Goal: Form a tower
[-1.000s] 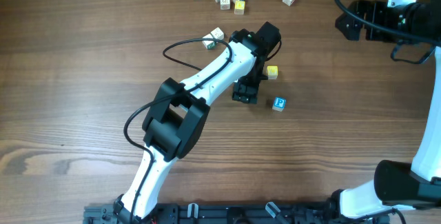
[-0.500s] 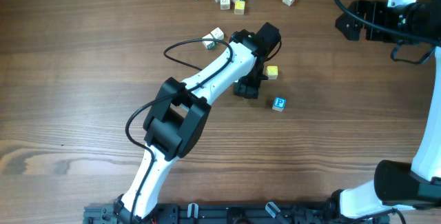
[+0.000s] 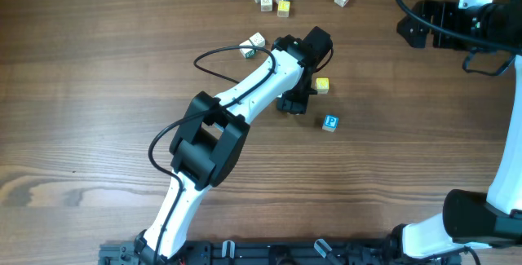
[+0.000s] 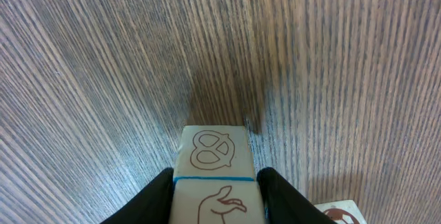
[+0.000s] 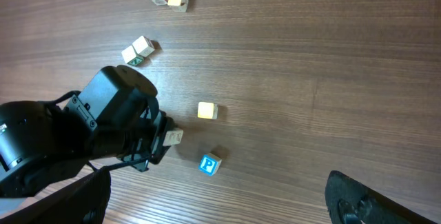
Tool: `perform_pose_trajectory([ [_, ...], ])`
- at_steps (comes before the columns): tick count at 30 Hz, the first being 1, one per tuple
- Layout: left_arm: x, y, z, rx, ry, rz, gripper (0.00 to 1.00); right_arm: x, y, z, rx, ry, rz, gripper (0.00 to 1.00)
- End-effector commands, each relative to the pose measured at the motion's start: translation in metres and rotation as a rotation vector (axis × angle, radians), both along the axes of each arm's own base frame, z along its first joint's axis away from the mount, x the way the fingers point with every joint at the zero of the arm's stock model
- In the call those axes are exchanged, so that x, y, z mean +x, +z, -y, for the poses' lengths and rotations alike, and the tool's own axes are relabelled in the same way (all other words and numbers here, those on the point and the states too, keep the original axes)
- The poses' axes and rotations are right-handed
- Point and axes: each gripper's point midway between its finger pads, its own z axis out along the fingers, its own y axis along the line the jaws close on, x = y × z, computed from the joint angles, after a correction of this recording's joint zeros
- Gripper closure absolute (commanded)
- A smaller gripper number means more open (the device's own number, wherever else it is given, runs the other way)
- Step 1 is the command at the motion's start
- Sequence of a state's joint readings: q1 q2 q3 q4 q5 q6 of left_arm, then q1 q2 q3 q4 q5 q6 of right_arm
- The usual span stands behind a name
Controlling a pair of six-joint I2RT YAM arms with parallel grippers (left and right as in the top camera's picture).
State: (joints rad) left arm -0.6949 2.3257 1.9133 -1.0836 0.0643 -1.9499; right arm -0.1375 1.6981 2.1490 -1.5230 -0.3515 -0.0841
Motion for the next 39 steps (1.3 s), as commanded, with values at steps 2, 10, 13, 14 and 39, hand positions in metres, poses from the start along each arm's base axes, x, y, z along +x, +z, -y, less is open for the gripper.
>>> perform_pose_trajectory([
  [2, -0.0005, -0.0064, -0.0022, 0.027, -0.004, 0.000, 0.60, 0.0013, -0.0048, -0.0024, 0.007, 0.024, -0.012, 0.00],
  [10, -0.0005, -0.0064, -0.0022, 0.027, -0.004, 0.000, 0.68, 0.0013, -0.0048, -0.0024, 0.007, 0.024, -0.012, 0.00],
  [13, -0.0005, -0.0064, -0.0022, 0.027, -0.004, 0.000, 0.69, 0.0012, -0.0049, -0.0024, 0.007, 0.025, -0.012, 0.00],
  [14, -0.0004, -0.0064, -0.0022, 0.027, -0.004, 0.000, 0.69, 0.0011, -0.0049, -0.0024, 0.007, 0.025, -0.012, 0.00],
  [39, -0.0041, -0.0062, 0.0008, 0.008, -0.011, -0.019, 0.00, 0.0006, -0.0051, -0.0024, 0.004, 0.031, -0.013, 0.00],
])
